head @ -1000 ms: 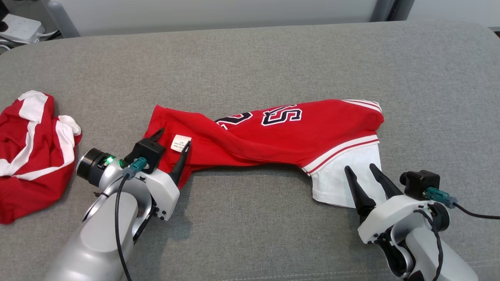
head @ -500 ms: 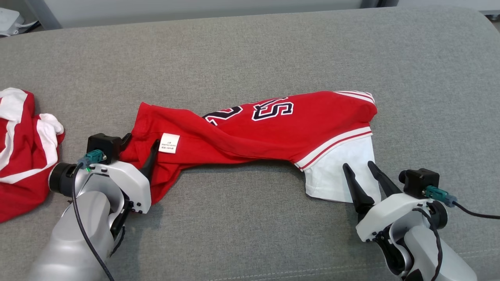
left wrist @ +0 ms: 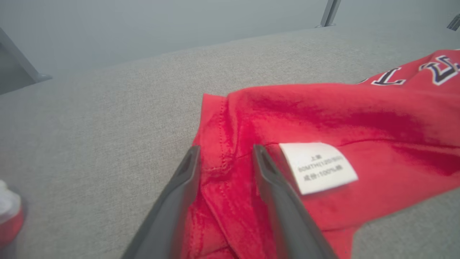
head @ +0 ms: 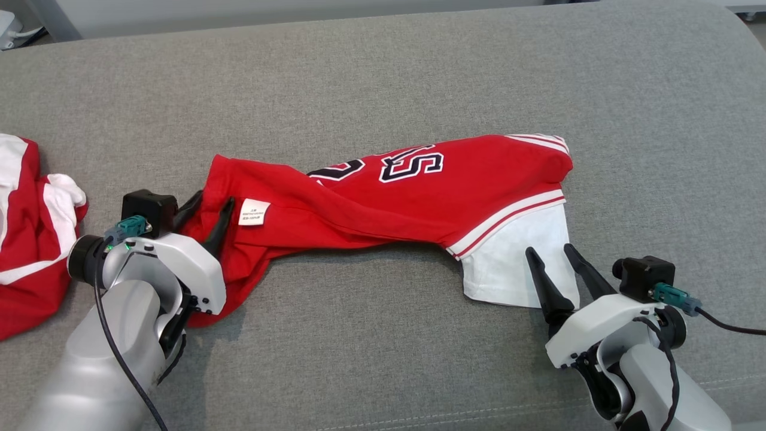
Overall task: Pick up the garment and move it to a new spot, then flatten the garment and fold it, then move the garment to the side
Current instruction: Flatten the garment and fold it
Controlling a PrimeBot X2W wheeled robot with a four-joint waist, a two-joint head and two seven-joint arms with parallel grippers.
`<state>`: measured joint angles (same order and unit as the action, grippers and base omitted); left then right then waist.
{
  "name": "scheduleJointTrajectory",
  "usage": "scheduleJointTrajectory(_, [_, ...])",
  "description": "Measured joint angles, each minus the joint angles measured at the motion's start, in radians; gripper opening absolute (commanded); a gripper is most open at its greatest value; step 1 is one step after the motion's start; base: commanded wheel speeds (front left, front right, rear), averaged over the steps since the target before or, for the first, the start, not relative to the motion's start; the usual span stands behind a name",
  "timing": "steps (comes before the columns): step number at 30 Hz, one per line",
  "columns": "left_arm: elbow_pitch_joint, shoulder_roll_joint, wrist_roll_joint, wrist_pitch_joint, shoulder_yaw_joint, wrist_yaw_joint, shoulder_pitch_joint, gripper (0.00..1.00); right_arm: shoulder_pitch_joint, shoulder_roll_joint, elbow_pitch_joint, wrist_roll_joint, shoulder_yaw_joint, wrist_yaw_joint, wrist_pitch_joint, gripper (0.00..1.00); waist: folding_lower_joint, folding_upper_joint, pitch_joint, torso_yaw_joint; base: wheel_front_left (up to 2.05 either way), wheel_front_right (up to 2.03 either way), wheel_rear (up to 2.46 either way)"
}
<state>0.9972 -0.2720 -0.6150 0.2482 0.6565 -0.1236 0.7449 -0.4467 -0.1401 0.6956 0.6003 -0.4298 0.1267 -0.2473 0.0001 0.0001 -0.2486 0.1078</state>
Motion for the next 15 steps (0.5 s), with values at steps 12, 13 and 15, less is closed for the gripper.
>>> scheduleJointTrajectory(12, [-0.063,-0.013,-0.050,0.000,0.014,0.000,0.006,0.00,-0.001,0.002,-0.001,-0.002,0.022,0.000,0.000,1.00,0.0000,0.0000,-0.005,-0.022,0.00,0.00,0.00])
scheduleJointTrajectory(13, [-0.088,-0.017,-0.048,0.000,-0.005,0.002,0.007,0.00,-0.001,0.002,-0.001,-0.002,0.030,0.000,0.000,1.00,0.0000,0.0000,-0.003,-0.027,0.00,0.00,0.00])
scheduleJointTrajectory(15, [-0.135,-0.024,-0.047,0.000,-0.045,0.002,0.007,0.00,-0.001,0.000,-0.002,-0.002,0.042,0.000,0.000,1.00,-0.0001,0.0000,0.005,-0.037,0.00,0.00,0.00])
